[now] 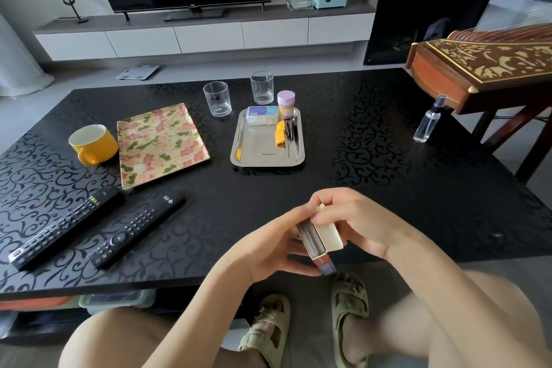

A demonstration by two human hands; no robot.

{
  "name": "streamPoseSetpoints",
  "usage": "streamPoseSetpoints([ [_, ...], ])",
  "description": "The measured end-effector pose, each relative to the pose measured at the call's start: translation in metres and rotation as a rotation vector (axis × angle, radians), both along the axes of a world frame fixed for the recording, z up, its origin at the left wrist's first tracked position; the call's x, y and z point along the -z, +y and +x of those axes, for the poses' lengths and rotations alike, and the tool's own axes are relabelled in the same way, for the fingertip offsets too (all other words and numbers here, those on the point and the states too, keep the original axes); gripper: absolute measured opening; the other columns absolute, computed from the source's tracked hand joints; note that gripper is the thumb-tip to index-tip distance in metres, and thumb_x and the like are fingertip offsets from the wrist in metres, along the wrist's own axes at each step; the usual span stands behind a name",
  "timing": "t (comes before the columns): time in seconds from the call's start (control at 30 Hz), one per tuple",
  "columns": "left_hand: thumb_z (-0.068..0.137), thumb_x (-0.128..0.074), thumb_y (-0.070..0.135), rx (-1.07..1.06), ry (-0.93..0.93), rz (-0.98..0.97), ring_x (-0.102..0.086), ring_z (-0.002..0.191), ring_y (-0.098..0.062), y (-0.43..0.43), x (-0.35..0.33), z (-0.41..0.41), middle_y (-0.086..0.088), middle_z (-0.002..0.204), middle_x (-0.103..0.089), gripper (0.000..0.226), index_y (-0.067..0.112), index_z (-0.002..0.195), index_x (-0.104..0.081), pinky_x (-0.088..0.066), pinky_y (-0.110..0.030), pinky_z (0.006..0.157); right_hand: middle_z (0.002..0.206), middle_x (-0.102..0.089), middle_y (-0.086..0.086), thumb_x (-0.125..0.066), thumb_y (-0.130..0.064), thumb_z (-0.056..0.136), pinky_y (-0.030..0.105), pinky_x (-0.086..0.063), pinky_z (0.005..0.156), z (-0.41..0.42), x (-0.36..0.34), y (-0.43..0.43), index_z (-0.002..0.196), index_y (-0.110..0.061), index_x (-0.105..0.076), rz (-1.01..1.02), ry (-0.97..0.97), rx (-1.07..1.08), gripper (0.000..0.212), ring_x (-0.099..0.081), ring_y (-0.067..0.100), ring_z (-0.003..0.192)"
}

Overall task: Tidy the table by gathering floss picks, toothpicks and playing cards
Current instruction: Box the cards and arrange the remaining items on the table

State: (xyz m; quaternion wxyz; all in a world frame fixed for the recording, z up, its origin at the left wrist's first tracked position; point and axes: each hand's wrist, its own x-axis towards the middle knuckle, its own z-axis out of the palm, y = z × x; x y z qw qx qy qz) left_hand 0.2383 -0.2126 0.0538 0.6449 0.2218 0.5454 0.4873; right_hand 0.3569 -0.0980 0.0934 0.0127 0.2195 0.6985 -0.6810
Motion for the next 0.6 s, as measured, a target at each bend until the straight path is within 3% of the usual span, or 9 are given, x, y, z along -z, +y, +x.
streamPoseSetpoints([
  [0.07,0.068,-0.064,0.058,-0.039,-0.013,0.028,-0.06,0.109,-0.032,0.001,0.001,0.004,-0.018,0.115,-0.062,0.057,0.019,0.109,-0.063,-0.05,-0.047,0.089,0.08,-0.06,0.009,-0.056,-0.019,0.068,0.031,-0.043,0.064,0.0,0.0,0.002,0.077,-0.011,-0.061,-0.027,-0.01,0.001,0.013,-0.057,0.02,0.078],
  [0.2,0.076,-0.055,0.058,-0.068,0.059,0.096,-0.06,0.114,-0.023,-0.002,0.003,0.007,-0.001,0.111,-0.068,0.046,0.031,0.113,-0.063,-0.042,-0.05,0.101,0.076,-0.06,0.007,-0.052,-0.017,0.068,0.026,-0.048,0.059,0.001,0.001,0.004,0.075,-0.01,-0.061,-0.169,0.02,0.044,0.013,-0.06,0.016,0.071],
  [0.3,0.083,-0.052,0.047,-0.102,0.014,0.147,-0.064,0.105,-0.021,-0.002,-0.001,0.013,-0.002,0.107,-0.068,0.045,0.022,0.12,-0.056,-0.049,-0.047,0.094,0.075,-0.06,0.006,-0.053,-0.018,0.069,0.027,-0.048,0.061,0.002,0.002,0.004,0.074,-0.01,-0.061,-0.226,0.036,0.072,0.012,-0.059,0.016,0.07],
  [0.37,0.092,-0.046,0.042,-0.13,0.068,0.151,-0.066,0.093,-0.016,0.0,-0.003,0.016,-0.002,0.099,-0.068,0.036,0.02,0.118,-0.055,-0.053,-0.043,0.085,0.077,-0.061,0.007,-0.054,-0.018,0.074,0.032,-0.046,0.066,0.001,0.002,0.004,0.076,-0.01,-0.063,-0.207,0.033,0.073,0.012,-0.059,0.019,0.073],
  [0.47,0.098,-0.036,0.037,-0.148,0.181,0.14,-0.066,0.089,-0.014,0.0,-0.002,0.018,-0.003,0.096,-0.066,0.027,0.025,0.116,-0.052,-0.055,-0.039,0.076,0.081,-0.063,0.007,-0.055,-0.016,0.087,0.028,-0.049,0.062,0.003,0.001,0.003,0.088,-0.007,-0.066,-0.12,0.009,0.108,0.014,-0.061,0.018,0.076],
  [0.6,0.098,-0.038,0.038,-0.25,0.314,0.072,-0.062,0.098,-0.024,0.001,0.004,0.02,-0.011,0.106,-0.063,0.025,0.022,0.113,-0.05,-0.053,-0.046,0.089,0.081,-0.066,0.012,-0.058,-0.008,0.087,0.023,-0.041,0.05,0.003,0.006,-0.004,0.098,-0.007,-0.065,0.097,-0.035,0.235,0.013,-0.054,0.015,0.062],
])
